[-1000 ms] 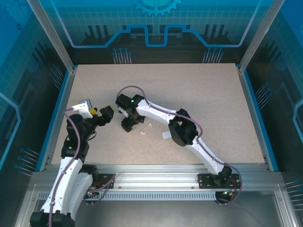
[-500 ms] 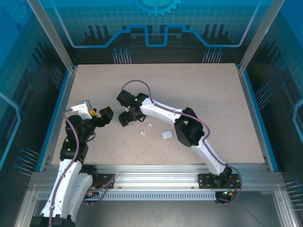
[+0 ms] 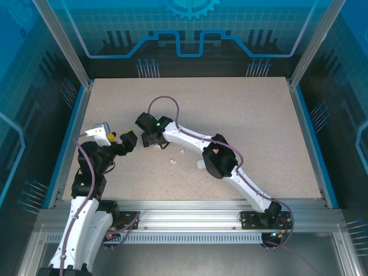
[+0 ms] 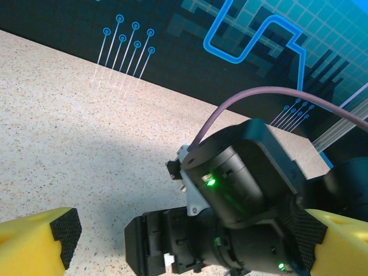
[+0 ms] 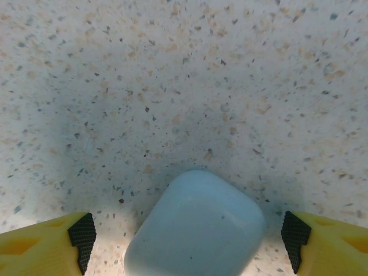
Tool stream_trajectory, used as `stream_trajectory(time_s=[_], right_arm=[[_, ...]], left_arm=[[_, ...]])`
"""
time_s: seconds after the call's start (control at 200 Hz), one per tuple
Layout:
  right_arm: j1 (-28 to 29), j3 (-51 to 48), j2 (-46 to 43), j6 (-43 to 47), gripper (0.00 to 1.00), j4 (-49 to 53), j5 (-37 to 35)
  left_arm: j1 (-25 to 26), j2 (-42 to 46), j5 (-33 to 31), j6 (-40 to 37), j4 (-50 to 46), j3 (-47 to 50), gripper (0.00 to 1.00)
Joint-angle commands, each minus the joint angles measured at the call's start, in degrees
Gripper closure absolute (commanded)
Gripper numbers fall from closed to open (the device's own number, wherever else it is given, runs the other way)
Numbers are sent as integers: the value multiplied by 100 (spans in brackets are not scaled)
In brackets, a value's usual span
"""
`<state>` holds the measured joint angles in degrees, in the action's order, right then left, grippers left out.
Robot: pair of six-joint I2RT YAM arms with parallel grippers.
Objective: Insert wireless bluetooth earbuds into charging case
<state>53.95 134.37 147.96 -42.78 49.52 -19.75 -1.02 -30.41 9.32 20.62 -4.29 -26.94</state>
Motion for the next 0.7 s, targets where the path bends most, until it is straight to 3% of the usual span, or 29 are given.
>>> stream_trajectory(time_s=[0.0,0.225,0.39,0.695], right_arm=[[133,230,193,-303,15,289,-422],[208,64,159,-140,20,440,-694],[169,-649,-215,-61,21,165,-673],[100,-1378,-671,74,35,-290,-444]], left_arm=[[-57,40,77,-124,-63,-197,2],[-57,37,102,-142,-80,-208,2],[-56,39,102,-141,-72,-181,2],[-57,4,116,-129,-63,-197,2]])
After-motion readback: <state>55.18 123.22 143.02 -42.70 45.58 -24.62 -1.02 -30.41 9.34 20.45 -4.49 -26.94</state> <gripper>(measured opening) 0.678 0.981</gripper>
